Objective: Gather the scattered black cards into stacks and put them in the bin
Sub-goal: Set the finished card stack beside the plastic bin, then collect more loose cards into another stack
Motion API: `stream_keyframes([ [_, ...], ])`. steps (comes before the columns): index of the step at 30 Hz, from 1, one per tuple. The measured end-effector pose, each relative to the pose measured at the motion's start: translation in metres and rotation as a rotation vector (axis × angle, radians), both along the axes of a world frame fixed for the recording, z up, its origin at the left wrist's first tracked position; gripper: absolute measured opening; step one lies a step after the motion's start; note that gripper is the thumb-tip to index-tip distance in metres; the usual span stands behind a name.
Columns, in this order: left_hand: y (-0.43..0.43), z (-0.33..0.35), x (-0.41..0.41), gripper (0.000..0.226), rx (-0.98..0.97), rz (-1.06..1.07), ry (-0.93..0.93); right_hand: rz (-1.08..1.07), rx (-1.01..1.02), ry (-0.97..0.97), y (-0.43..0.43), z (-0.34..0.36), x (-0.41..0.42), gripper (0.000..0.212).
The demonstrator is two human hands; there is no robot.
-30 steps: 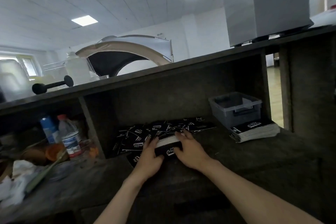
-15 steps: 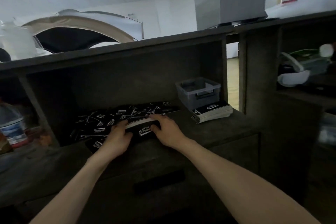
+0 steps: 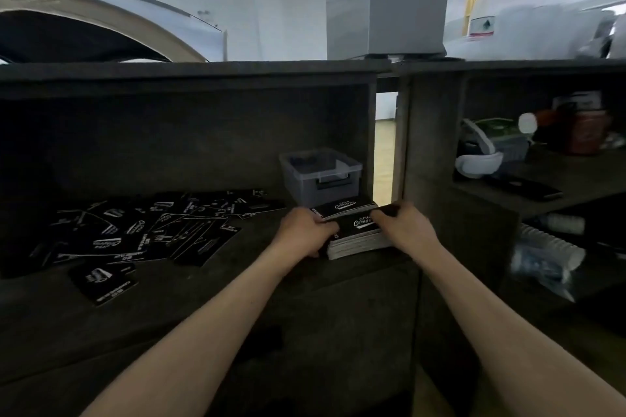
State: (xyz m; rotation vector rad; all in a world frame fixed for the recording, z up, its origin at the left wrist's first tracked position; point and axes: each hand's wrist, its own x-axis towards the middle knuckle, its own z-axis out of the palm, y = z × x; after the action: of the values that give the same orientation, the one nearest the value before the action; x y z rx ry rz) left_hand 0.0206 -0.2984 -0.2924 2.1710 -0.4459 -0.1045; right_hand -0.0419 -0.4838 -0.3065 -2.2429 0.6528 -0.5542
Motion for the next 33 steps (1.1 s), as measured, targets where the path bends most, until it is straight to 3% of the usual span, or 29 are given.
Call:
stream_keyframes([
  [4, -0.005, -0.011, 0.004, 0.037, 0.033, 0.055, -0.14, -0.065, -0.085, -0.008, 0.003, -0.009, 0.007, 0.065],
  [8, 0.016, -0.017, 0.004, 0.033, 0.055, 0.007, -0.317, -0.252, -0.467, 0.009, 0.017, -0.002, 0.002, 0.071],
  [10, 0.047, -0.016, 0.008, 0.027, 0.096, -0.005, -0.407, -0.25, -0.6, -0.116, 0.029, 0.003, 0.004, 0.062],
  [14, 0.138, -0.007, 0.032, 0.014, 0.321, 0.054, -0.584, 0.032, -0.666, -0.375, 0.083, 0.014, 0.028, 0.037],
  [18, 0.23, -0.008, 0.058, 0.02, 0.505, 0.209, -0.697, 0.472, -0.563, -0.3, 0.156, 0.019, 0.083, 0.03],
  [22, 0.302, -0.019, 0.076, 0.083, 0.666, 0.306, -0.546, 0.712, -0.536, 0.016, 0.211, 0.018, 0.161, 0.058],
  [24, 0.321, -0.025, 0.08, 0.102, 0.707, 0.265, -0.415, 0.758, -0.497, 0.074, 0.23, 0.017, 0.197, 0.066],
  [28, 0.32, -0.035, 0.1, 0.111, 0.695, 0.288, -0.254, 0.846, -0.477, 0.116, 0.26, 0.001, 0.24, 0.066],
  [31, 0.301, -0.035, 0.128, 0.099, 0.802, 0.405, -0.24, 0.895, -0.571, 0.184, 0.27, -0.01, 0.252, 0.058],
  [33, 0.285, -0.032, 0.144, 0.089, 0.912, 0.468, -0.287, 0.933, -0.53, 0.123, 0.264, -0.003, 0.253, 0.05],
])
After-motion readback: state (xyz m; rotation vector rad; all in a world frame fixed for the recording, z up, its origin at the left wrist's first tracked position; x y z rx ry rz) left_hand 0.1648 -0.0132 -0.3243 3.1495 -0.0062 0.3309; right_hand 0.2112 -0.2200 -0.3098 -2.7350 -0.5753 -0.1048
